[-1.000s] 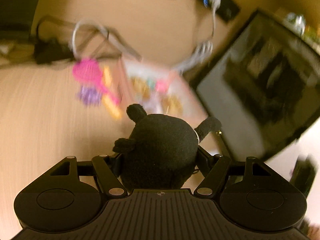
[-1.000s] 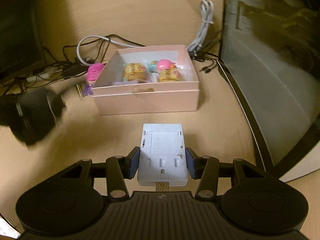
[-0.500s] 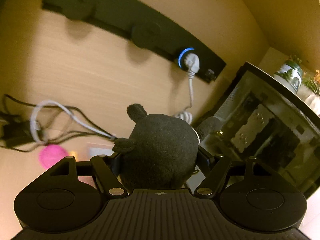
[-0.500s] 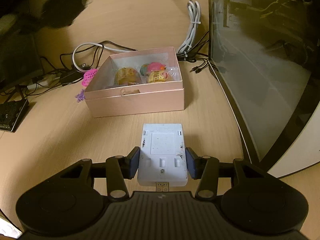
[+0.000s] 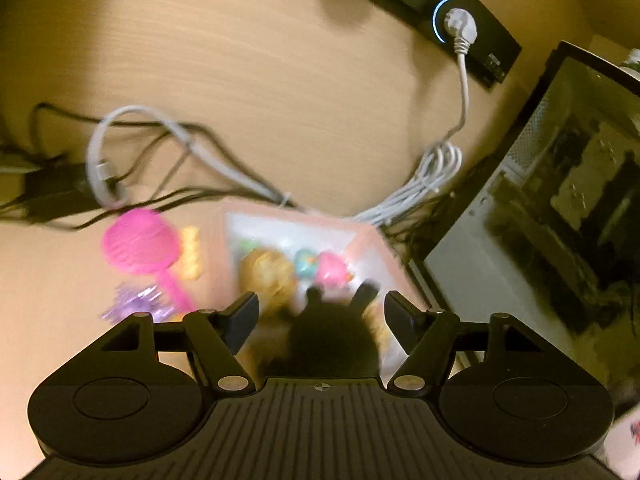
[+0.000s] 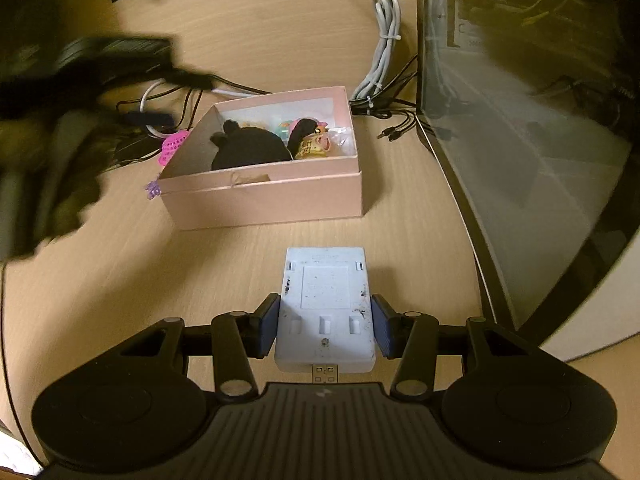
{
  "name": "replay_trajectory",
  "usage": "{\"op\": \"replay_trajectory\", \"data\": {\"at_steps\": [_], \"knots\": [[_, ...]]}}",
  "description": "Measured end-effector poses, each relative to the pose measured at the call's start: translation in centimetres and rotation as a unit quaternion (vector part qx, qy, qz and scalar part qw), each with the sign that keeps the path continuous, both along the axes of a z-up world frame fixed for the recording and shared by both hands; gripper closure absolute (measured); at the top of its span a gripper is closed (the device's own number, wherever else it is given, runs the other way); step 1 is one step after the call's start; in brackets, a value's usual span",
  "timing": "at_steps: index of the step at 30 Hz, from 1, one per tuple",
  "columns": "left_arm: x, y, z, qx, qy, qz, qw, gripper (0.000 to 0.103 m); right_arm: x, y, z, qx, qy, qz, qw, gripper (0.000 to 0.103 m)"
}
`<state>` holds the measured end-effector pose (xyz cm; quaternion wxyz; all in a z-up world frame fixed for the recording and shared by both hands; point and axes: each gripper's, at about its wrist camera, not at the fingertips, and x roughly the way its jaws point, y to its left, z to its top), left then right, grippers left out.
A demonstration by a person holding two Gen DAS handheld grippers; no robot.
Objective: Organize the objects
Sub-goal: 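Carry the plush toy into the box with the left gripper while the right gripper carries the USB hub there, then move the left gripper toward the pink strainer toy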
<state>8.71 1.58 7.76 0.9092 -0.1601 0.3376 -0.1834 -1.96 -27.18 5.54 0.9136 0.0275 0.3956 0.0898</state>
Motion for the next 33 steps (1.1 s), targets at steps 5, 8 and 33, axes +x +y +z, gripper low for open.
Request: {"op": "replay_trajectory", "data": {"at_steps": [5, 8, 33], "knots": [[-5.0, 4.4, -2.1, 0.029, 0.046, 0.04, 0.9977, 0.029, 4.1, 0.5, 4.0, 0.038, -0.034, 0.016, 0.999, 0.056], [-7.2, 7.0, -3.6, 0.029, 0.08, 0.072, 0.9937, 0.029, 7.8, 2.0, 7.2, 0.03, -0.085, 0.022, 0.996, 0.056], [1.2, 7.6, -4.0, 0.031, 0.072, 0.07, 0.9945, 0.029, 5.5, 6.7, 1.8, -0.044, -0.052, 0.018, 0.998, 0.012]]}}
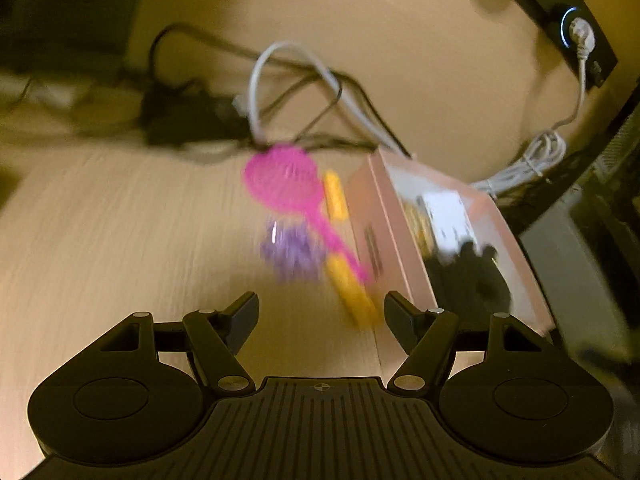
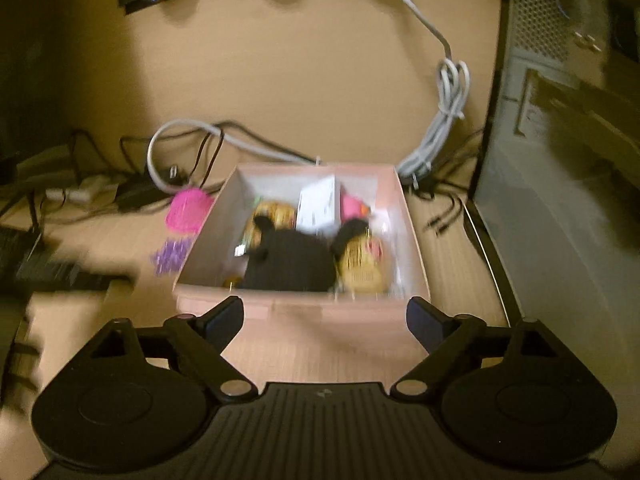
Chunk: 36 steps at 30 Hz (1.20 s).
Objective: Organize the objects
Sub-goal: 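Move the left gripper toward the pink strainer toy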
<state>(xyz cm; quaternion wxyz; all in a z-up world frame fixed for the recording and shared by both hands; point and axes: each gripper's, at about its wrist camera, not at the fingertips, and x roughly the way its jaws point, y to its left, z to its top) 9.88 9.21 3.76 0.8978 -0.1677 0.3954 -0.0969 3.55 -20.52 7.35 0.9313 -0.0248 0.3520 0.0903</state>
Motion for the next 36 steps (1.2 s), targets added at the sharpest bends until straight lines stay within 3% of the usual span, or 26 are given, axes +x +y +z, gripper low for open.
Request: {"op": "replay_trajectory", "data": {"at_steps": [3, 10, 14, 15, 17, 19, 27, 36], "knots": [[3.1, -0.5, 0.2, 0.027, -0.008, 0.009, 0.9996, 0.029, -2.1, 0.4, -1.2, -0.012, 0.01, -0.002, 1.0, 0.012], [9.5, -0.5, -0.2, 0.049, 0.002, 0.088, 0.9949, 0.029, -4.8, 0.6, -3.6, -0.035, 0.041, -0.017, 0.998, 0.012], [12.0, -1.0, -1.6, 0.077, 0.022, 0.1, 0.9918, 0.029, -4.9, -0.2, -3.8, -0.041, 0.049, -0.03, 0.997, 0.008], [12.5, -1.1, -1.9, 0.08, 0.026, 0.1, 0.9914, 0.022, -5.0, -0.5, -3.8, -0.041, 0.051, -0.035, 0.997, 0.006], [13.1, -1.2, -2.6, 0.076, 0.029, 0.097, 0.9919, 0.021, -4.9, -0.9, -3.9, -0.042, 0.055, -0.042, 0.997, 0.006], [13.4, -1.4, -2.9, 0.076, 0.028, 0.091, 0.9925, 0.026, -5.0, -1.2, -3.9, -0.044, 0.056, -0.048, 0.996, 0.006], [10.5, -2.1, -2.8, 0.105, 0.007, 0.039, 0.9937, 0.029, -5.1, -1.3, -4.0, -0.042, 0.059, -0.052, 0.996, 0.006], [2.1, 0.4, -2.7, 0.116, -0.009, -0.003, 0.9933, 0.029, -5.6, 1.3, -4.5, -0.04, 0.059, -0.008, 0.997, 0.006]]}}
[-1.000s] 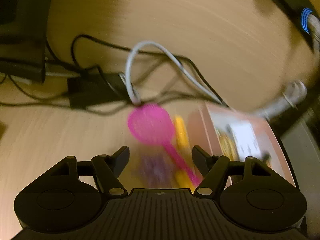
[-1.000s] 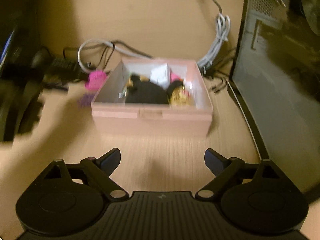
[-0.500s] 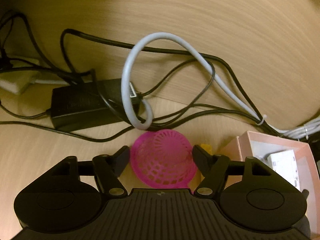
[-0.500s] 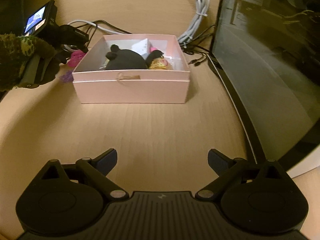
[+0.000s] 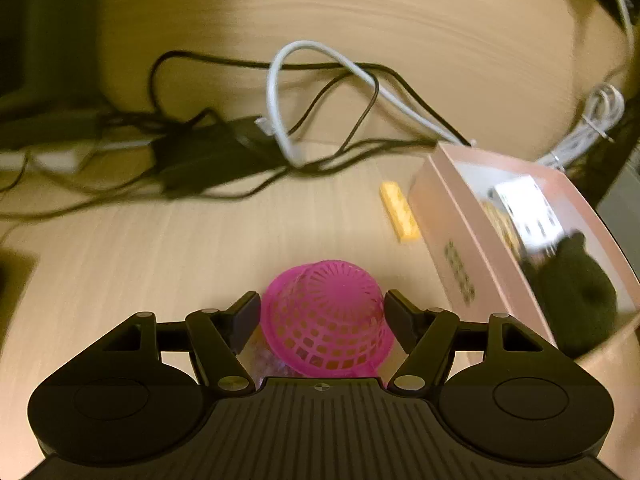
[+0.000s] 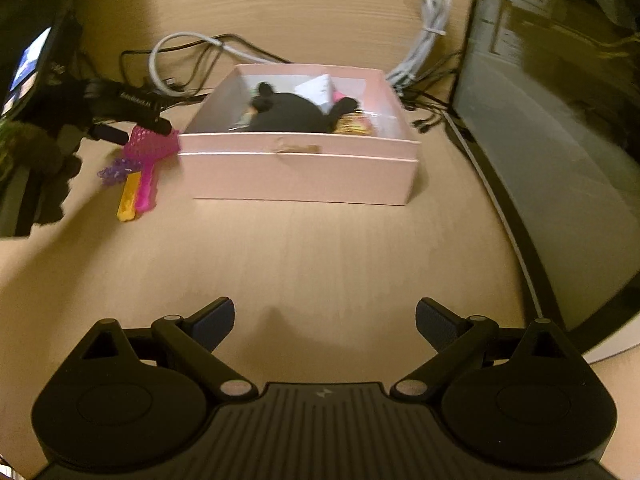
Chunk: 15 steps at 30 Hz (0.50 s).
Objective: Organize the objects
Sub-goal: 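Move the left gripper toward the pink strainer toy, then grasp the pink strainer toy with the left gripper and lift it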
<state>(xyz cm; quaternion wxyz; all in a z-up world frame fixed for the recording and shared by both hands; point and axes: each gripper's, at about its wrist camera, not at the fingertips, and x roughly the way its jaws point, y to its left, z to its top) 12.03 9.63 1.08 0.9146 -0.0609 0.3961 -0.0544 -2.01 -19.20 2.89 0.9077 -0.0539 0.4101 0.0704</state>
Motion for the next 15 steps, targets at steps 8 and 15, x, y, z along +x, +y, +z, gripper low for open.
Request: {"op": "replay_trajectory", "data": {"at_steps": [8, 15], "knots": [[-6.2, 3.0, 0.2, -0.034, 0.002, 0.012, 0.9994, 0.029, -0.7, 2.4, -0.8, -0.005, 0.002, 0.033, 0.999, 0.002], [-7.3, 2.9, 0.2, -0.019, 0.008, 0.017, 0.9996, 0.027, -0.1, 2.5, -1.6, 0.002, 0.017, 0.022, 1.0, 0.0]]}}
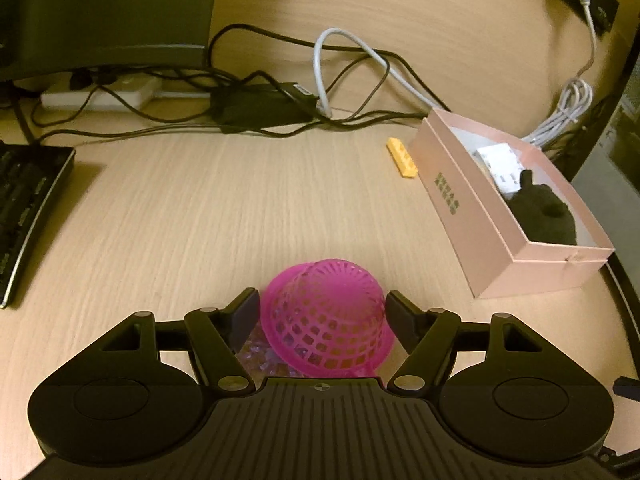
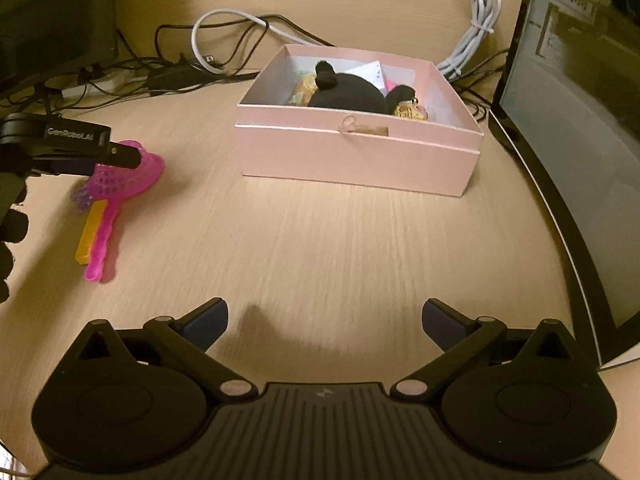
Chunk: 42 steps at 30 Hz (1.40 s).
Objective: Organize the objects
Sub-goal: 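Grasp the pink strainer toy with the left gripper and lift it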
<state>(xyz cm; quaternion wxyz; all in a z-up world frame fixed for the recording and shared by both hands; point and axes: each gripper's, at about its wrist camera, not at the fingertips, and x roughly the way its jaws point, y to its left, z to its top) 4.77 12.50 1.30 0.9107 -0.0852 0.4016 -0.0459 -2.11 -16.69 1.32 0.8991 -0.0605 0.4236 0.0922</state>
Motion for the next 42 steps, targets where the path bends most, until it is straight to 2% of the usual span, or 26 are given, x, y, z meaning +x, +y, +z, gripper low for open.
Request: {"op": "replay_trajectory", "data": {"at_steps": [5, 8, 16, 18, 21, 23, 30, 33, 38, 42], "knots": [[1.2, -0.8, -0.7, 0.022, 0.014, 0.016, 0.9995, 0.025, 0.4, -0.1, -0.8, 0.01, 0.017, -0.003, 1.0, 0.0], [1.6, -1.4, -0.8, 0.031, 0.009, 0.021, 0.9993, 0.023, 0.5, 0.0, -1.5, 0.01, 0.027, -0.002, 1.0, 0.0], [1.7, -1.7, -1.1, 0.042, -0.006, 0.022, 0.9989, 0.025, 0.2, -0.2, -1.8, 0.019, 0.017, -0.004, 1.0, 0.0], [1.8, -1.5, -1.1, 0.036, -0.005, 0.023, 0.9991, 0.026, 0.2, -0.2, -1.8, 0.019, 0.016, -0.003, 1.0, 0.0], [1.9, -0.8, -0.9, 0.001, -0.005, 0.025, 0.9997, 0.026, 0.1, -0.3, -1.8, 0.02, 0.012, -0.001, 1.0, 0.0], [1.8, -0.7, -0.4, -0.006, -0.013, 0.025, 0.9996, 0.026, 0.0, -0.3, -1.8, 0.021, 0.011, -0.001, 1.0, 0.0], [0.8, -0.4, 2.9, -0.047, -0.041, 0.008, 0.998, 0.026, 0.4, -0.3, -1.8, 0.019, 0.02, -0.004, 1.0, 0.0], [-0.1, 0.5, 3.8, -0.066, -0.035, 0.006, 0.9972, 0.026, 0.9, 0.0, -1.6, 0.016, 0.032, 0.031, 0.999, 0.0], [-2.2, 3.2, 4.7, -0.075, -0.028, 0.03, 0.9963, 0.026, 1.6, 0.7, -1.1, 0.037, 0.043, 0.046, 0.997, 0.0], [-3.8, 6.3, 4.9, -0.079, -0.024, 0.071, 0.994, 0.026, 1.5, 2.4, 0.1, 0.051, 0.022, 0.059, 0.997, 0.0]]}}
